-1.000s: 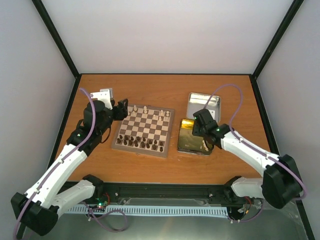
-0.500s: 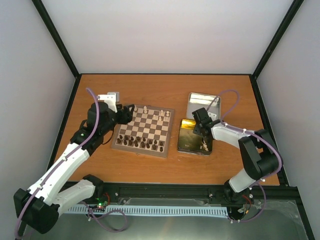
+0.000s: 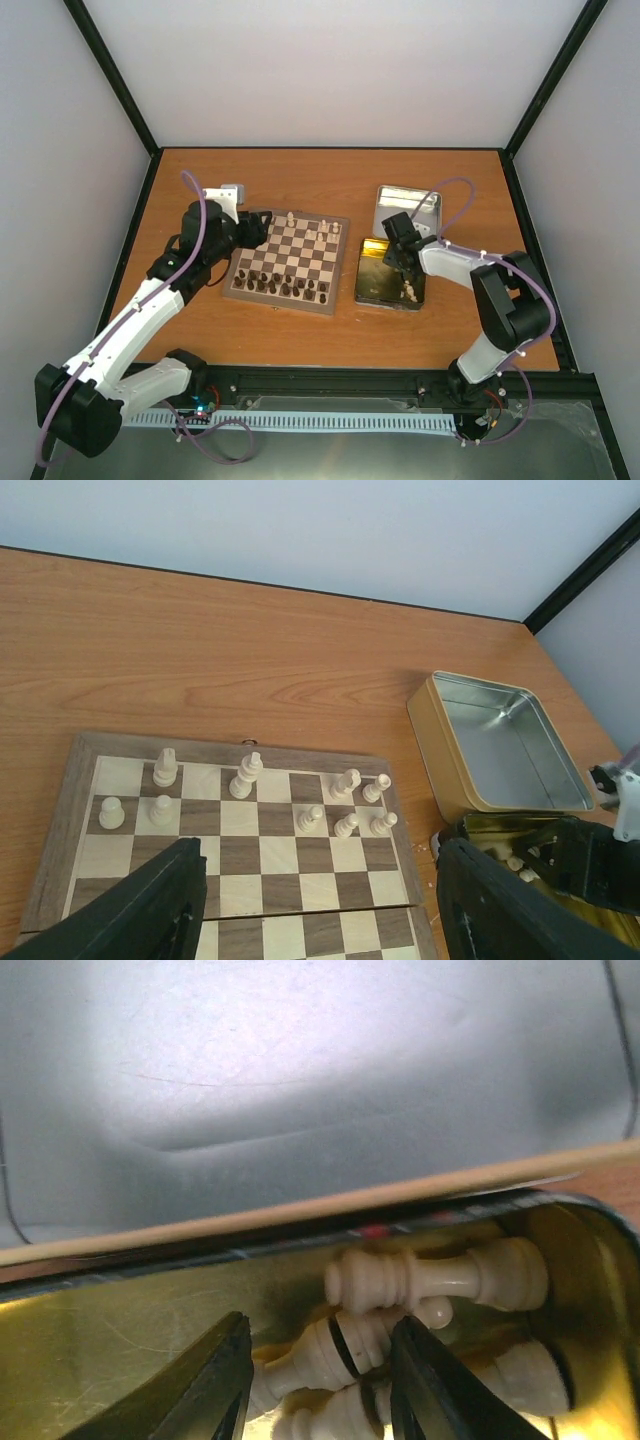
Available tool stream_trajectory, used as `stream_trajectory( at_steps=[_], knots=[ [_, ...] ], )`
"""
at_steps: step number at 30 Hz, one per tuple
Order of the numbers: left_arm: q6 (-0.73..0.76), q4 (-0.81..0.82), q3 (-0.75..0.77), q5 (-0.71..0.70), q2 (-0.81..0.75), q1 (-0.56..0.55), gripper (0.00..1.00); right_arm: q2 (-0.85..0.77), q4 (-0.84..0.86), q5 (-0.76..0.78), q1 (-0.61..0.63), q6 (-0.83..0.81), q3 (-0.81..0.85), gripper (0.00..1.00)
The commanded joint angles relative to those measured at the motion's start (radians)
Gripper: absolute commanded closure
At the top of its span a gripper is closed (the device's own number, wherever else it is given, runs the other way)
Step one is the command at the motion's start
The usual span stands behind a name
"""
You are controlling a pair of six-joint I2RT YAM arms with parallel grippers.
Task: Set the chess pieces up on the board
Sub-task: Pick up the chess piece from the storage box.
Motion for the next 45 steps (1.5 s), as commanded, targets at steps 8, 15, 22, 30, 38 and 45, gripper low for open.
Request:
stream_trajectory(
  at_steps=[8,15,22,30,38,45],
  knots=[
    [-0.002,0.063,0.016,0.037,-0.010,0.027,0.36,0.061,-0.128,-0.030,0.004,-0.092,0.109,0.60],
    [-0.002,0.062,0.018,0.040,-0.010,0.031,0.36,0.086,-0.186,-0.017,0.055,-0.099,0.145,0.61],
    [-0.006,0.063,0.007,0.037,-0.019,0.031,0.36,0.109,-0.198,0.012,0.099,-0.078,0.151,0.60],
    [-0.008,0.063,0.006,0.044,-0.015,0.032,0.36,0.082,-0.226,0.061,0.142,-0.124,0.165,0.51],
    [-0.009,0.066,0.003,0.048,-0.012,0.032,0.36,0.076,-0.311,0.088,0.145,-0.063,0.195,0.45],
    [-0.008,0.066,0.005,0.049,-0.012,0.032,0.36,0.057,-0.296,0.086,0.145,-0.068,0.198,0.43]
  ],
)
